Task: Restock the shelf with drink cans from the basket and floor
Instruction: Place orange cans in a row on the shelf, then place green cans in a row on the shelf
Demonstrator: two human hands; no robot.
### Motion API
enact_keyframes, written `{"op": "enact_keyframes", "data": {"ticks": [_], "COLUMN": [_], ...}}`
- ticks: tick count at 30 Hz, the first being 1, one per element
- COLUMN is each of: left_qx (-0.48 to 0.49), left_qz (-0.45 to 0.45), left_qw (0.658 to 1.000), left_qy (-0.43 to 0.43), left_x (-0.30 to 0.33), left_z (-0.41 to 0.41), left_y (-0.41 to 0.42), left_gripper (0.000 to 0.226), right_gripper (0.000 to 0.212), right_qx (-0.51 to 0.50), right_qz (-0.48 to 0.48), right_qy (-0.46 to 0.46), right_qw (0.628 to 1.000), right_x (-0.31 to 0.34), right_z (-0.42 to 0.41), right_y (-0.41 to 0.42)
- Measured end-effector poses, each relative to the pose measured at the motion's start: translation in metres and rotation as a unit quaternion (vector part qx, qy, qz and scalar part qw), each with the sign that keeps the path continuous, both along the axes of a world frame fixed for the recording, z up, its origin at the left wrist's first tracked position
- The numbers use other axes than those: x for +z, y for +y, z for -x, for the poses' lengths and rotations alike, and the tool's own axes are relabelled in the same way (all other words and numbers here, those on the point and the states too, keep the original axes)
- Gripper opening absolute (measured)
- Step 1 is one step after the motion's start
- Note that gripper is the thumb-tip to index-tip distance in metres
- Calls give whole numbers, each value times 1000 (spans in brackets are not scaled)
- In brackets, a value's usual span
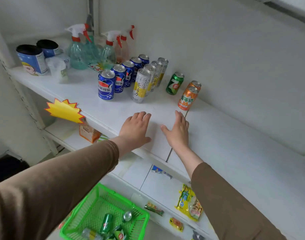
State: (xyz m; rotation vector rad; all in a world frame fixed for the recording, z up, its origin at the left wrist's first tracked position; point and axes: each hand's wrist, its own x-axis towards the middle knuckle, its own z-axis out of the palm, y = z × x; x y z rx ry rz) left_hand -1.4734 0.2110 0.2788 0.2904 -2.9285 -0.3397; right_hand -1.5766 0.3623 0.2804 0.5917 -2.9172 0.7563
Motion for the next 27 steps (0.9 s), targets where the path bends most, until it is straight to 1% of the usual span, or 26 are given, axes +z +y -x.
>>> {"op": "enact_keyframes", "data": {"ticks": [4, 7, 10, 14, 17, 21, 27], "left_qx": [10, 25, 35, 50, 60, 73, 81], "left_qz": [16, 9, 9, 4, -21, -46, -82], "left_qw": [999, 998, 998, 999, 997, 991, 974], "left_qy": [37, 55, 43, 7, -37, -106, -194], "left_x": [-12, -32, -63, -118, -168, -249, -382], "left_z": [-63, -118, -168, -223, -253, -283, -300], "left_y": [-1, 2, 6, 16, 28, 50, 86], "left_gripper": [93, 93, 99, 105, 106, 106, 103], "right_gripper": [78, 74, 74, 73, 71, 70, 67], "right_qx": [52, 88, 131, 185, 220, 237, 222], "right_qz": [-58, -87, -127, -138, -151, -184, -208], "right_qy": [73, 132, 171, 182, 159, 81, -35], "right_qw": [994, 983, 968, 956, 950, 951, 952], "right_x": [-13, -31, -54, -100, -153, -243, -390], "right_z": [-73, -128, -176, -222, -245, -263, -260], "right_y": [6, 8, 11, 21, 32, 56, 96]}}
